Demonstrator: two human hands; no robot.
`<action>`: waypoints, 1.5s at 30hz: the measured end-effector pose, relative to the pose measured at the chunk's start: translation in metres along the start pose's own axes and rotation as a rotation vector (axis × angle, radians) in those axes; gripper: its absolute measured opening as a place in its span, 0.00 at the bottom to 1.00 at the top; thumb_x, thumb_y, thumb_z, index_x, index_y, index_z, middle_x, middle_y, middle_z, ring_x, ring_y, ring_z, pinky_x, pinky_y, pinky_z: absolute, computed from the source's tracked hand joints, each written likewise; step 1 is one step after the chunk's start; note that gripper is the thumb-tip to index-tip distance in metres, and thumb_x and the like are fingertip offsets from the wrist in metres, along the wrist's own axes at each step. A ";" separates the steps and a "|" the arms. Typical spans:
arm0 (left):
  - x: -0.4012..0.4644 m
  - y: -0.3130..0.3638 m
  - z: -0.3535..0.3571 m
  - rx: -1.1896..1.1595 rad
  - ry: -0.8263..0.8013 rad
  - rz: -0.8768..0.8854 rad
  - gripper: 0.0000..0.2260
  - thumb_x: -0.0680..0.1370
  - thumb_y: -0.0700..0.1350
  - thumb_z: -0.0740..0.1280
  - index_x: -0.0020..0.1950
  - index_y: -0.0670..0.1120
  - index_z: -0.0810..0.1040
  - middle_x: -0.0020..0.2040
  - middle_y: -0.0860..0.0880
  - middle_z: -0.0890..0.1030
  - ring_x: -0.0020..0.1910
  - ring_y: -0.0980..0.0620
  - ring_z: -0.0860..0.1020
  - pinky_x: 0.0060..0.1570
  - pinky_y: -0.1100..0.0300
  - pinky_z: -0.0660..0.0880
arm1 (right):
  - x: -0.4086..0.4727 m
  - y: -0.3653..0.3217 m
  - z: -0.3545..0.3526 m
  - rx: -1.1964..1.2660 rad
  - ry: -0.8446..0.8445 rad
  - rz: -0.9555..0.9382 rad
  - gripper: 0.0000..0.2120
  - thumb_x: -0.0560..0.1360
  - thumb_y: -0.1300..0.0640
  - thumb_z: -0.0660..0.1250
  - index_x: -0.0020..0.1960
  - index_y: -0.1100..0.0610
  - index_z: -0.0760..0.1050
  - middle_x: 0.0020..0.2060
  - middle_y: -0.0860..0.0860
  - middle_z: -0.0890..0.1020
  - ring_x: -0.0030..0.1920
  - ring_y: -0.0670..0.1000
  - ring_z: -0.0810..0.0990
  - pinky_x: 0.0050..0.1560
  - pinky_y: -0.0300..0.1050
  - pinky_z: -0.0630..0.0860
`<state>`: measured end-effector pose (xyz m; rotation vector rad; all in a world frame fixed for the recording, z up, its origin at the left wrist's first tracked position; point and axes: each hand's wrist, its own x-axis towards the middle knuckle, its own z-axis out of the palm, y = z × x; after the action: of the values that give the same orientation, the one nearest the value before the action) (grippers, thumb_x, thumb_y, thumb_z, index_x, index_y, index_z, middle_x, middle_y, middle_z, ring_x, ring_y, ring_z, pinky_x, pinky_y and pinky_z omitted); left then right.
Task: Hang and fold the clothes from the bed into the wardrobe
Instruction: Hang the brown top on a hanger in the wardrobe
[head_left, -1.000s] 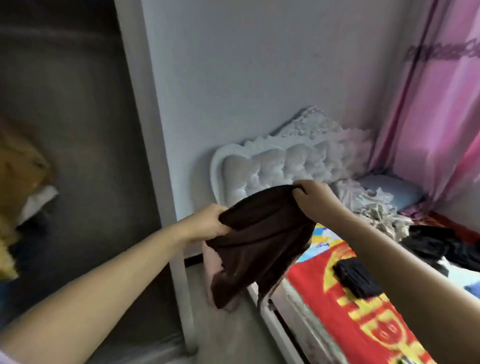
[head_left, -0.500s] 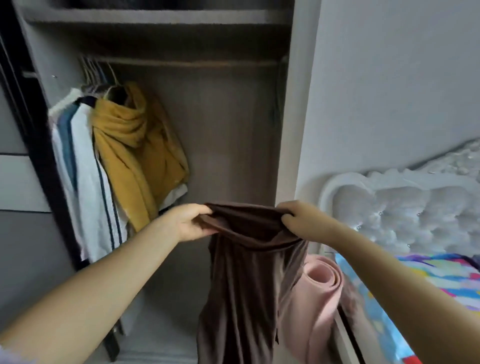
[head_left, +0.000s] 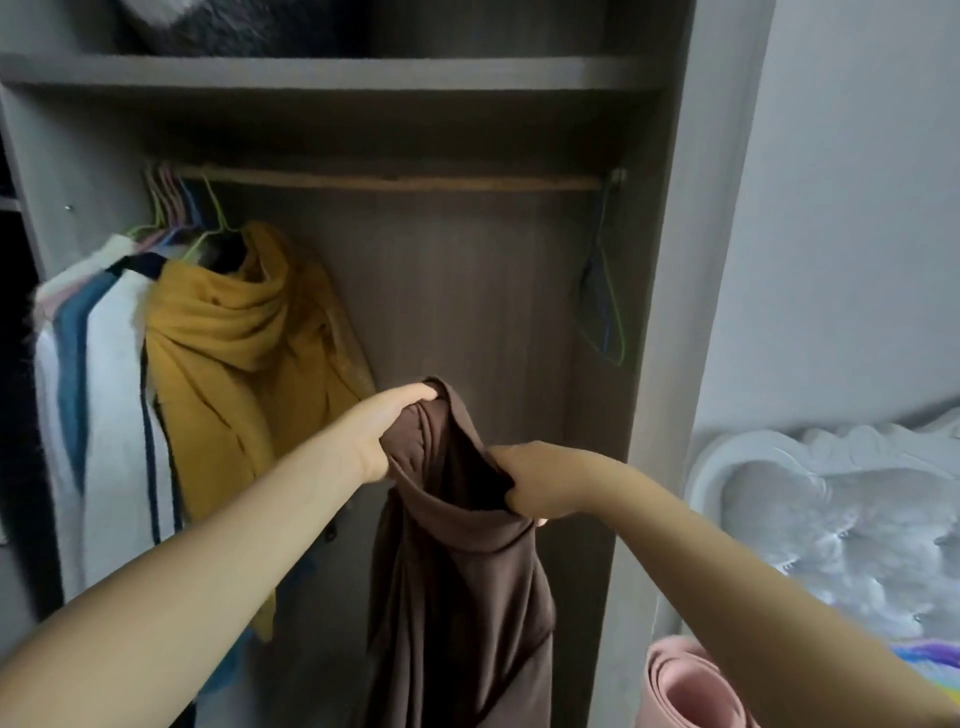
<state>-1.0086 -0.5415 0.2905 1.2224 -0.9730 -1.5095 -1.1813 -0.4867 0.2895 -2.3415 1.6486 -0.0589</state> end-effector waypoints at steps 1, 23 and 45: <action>0.011 0.003 -0.002 -0.010 -0.002 0.007 0.09 0.73 0.45 0.72 0.46 0.40 0.81 0.38 0.42 0.83 0.40 0.43 0.80 0.40 0.55 0.77 | 0.013 0.000 -0.001 -0.025 -0.028 0.017 0.20 0.74 0.66 0.57 0.64 0.57 0.70 0.53 0.57 0.81 0.47 0.57 0.82 0.46 0.48 0.81; 0.210 0.065 -0.037 0.015 -0.357 -0.116 0.07 0.74 0.41 0.69 0.41 0.37 0.79 0.29 0.42 0.81 0.23 0.48 0.79 0.25 0.58 0.78 | 0.149 0.085 -0.176 -0.461 0.751 0.984 0.16 0.80 0.66 0.55 0.65 0.63 0.73 0.62 0.60 0.77 0.61 0.60 0.76 0.52 0.49 0.72; 0.236 0.031 -0.058 0.129 -0.498 -0.265 0.22 0.79 0.44 0.64 0.26 0.38 0.81 0.28 0.42 0.81 0.23 0.49 0.80 0.24 0.57 0.78 | 0.156 -0.007 -0.049 1.338 1.422 -0.087 0.16 0.82 0.52 0.57 0.42 0.56 0.77 0.20 0.43 0.56 0.19 0.42 0.54 0.21 0.31 0.51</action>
<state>-0.9626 -0.7787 0.2511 1.1166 -1.2836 -2.0483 -1.1297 -0.6394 0.3188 -1.0760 1.0124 -2.3252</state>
